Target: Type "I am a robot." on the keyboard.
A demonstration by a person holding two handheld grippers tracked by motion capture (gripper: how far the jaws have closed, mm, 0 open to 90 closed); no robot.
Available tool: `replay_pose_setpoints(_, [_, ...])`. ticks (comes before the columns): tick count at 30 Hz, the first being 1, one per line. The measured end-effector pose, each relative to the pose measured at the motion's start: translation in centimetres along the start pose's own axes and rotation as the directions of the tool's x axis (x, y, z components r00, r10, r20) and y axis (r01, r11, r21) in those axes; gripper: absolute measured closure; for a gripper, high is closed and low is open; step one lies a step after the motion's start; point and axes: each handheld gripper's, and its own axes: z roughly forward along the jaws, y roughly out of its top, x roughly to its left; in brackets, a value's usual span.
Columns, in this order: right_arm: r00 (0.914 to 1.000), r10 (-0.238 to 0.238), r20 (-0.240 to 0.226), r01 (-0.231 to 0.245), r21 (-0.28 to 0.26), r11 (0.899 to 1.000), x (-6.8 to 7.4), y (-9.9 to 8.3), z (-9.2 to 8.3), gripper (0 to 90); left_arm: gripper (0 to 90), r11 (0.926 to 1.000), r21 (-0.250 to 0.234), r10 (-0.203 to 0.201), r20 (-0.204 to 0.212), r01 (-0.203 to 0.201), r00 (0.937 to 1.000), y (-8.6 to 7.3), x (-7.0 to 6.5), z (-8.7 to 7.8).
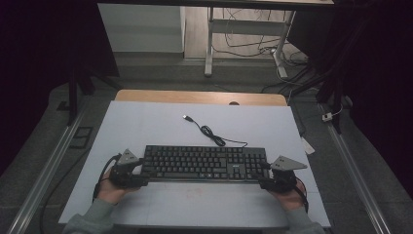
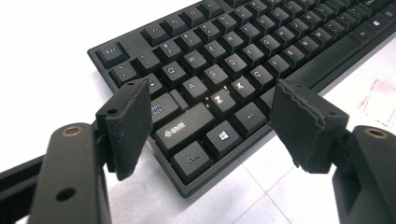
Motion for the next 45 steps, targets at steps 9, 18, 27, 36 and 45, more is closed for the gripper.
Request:
replay_pose_setpoints(9, [1.0000, -0.004, 0.002, 0.004, -0.003, 1.000, 0.0, 0.0, 0.0, 44.5, 29.4, 1.0000, -0.003, 0.000, -0.003, 0.000, 1.0000, 0.0, 0.0, 0.0])
replay_pose_setpoints(18, [1.0000, 0.001, -0.001, -0.001, -0.012, 1.000, 0.2, 0.1, 0.1, 44.5, 29.4, 1.0000, -0.005, -0.002, -0.006, 0.002, 1.0000, 0.0, 0.0, 0.0])
replay_pose_setpoints(27, [0.9999, 0.006, -0.011, -0.006, -0.015, 1.000, 0.5, 0.5, 0.4, 44.4, 29.8, 0.9995, -0.007, -0.030, -0.005, 0.030, 0.9995, 0.1, 0.3, 0.0])
replay_pose_setpoints(36, [0.9998, 0.009, -0.019, -0.009, -0.021, 1.000, 0.8, 0.7, 0.7, 44.4, 31.6, 0.9988, -0.011, -0.048, -0.004, 0.048, 0.9988, 0.2, 0.3, 0.0])
replay_pose_setpoints(45, [0.9995, 0.013, -0.029, -0.014, -0.029, 0.999, 1.1, 1.1, 1.1, 42.3, 38.1, 0.9977, -0.019, -0.066, -0.007, 0.066, 0.9978, 0.3, 0.6, -0.1])
